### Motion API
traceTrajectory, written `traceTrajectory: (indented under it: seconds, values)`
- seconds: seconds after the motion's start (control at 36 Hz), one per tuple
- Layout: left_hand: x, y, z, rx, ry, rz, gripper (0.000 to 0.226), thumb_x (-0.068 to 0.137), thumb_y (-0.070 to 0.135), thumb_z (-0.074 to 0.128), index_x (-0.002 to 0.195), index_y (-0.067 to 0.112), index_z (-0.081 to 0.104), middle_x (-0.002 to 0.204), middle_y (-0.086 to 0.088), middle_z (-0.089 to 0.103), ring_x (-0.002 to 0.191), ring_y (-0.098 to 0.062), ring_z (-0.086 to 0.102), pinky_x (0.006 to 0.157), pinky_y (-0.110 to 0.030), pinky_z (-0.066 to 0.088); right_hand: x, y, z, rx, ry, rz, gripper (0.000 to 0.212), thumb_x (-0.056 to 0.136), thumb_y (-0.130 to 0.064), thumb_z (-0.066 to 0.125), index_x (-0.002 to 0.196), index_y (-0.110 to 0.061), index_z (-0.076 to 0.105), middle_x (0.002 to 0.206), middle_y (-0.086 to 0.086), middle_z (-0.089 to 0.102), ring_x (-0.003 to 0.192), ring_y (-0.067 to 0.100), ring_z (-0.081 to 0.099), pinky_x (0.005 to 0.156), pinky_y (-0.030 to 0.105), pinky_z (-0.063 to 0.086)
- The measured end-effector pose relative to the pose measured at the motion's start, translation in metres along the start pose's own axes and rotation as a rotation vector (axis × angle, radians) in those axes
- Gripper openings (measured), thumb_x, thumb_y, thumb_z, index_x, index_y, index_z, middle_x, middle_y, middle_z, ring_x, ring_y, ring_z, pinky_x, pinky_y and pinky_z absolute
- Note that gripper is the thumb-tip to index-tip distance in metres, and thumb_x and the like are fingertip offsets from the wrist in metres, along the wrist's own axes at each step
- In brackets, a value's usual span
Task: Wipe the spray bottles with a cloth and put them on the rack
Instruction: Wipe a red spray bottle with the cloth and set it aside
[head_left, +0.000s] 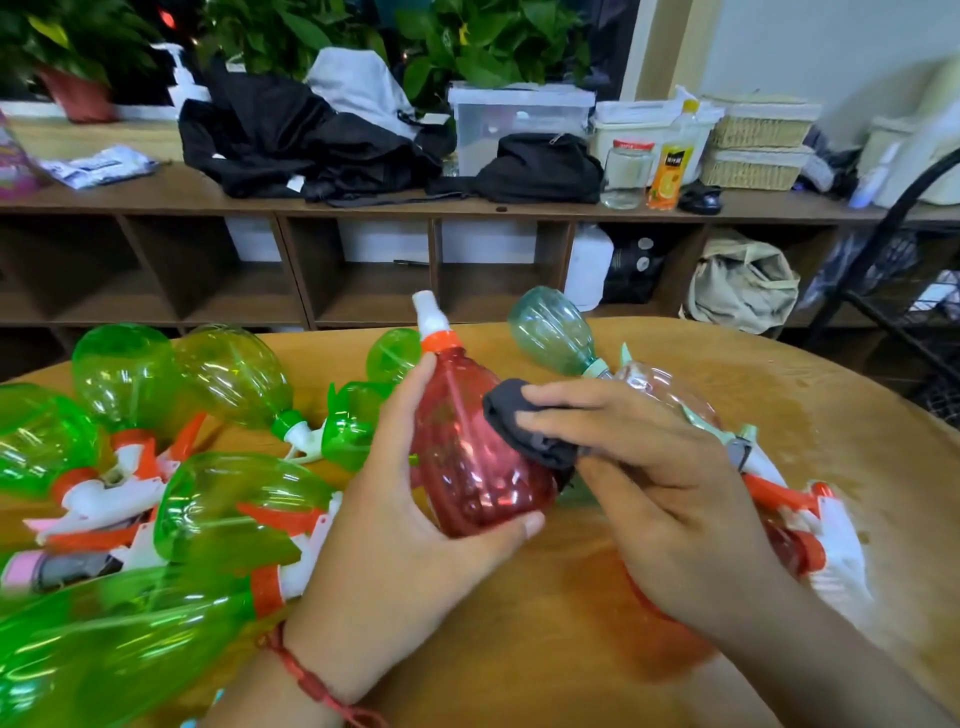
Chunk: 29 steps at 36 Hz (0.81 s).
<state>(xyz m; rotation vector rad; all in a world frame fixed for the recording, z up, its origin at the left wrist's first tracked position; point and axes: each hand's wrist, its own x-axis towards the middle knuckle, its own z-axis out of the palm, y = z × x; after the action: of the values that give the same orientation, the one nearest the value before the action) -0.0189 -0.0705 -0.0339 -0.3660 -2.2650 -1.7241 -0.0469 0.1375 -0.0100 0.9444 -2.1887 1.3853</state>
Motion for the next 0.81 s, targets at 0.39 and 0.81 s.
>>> traceTrajectory:
  seconds: [0.39, 0.81]
  values:
    - [-0.007, 0.008, 0.002, 0.131, -0.105, 0.051, 0.129, 0.063, 0.033, 0.104, 0.161, 0.056, 0.023, 0.155, 0.038, 0.04, 0.142, 0.007, 0.047, 0.111, -0.026, 0.052, 0.001, 0.0, 0.001, -0.018, 0.031, 0.031, 0.052, 0.096, 0.017, 0.048, 0.129, -0.015, 0.074, 0.141, -0.004, 0.066, 0.138, 0.014, 0.058, 0.109, 0.02, 0.048]
    - [0.001, 0.002, -0.002, -0.007, 0.004, -0.067, 0.122, 0.061, 0.031, 0.104, 0.158, 0.054, 0.034, 0.146, 0.027, 0.058, 0.129, 0.0, 0.063, 0.105, -0.035, 0.058, -0.001, 0.0, 0.0, -0.1, -0.05, -0.099, 0.053, 0.091, 0.019, 0.051, 0.123, -0.013, 0.077, 0.139, -0.002, 0.068, 0.133, 0.022, 0.062, 0.104, 0.041, 0.055]
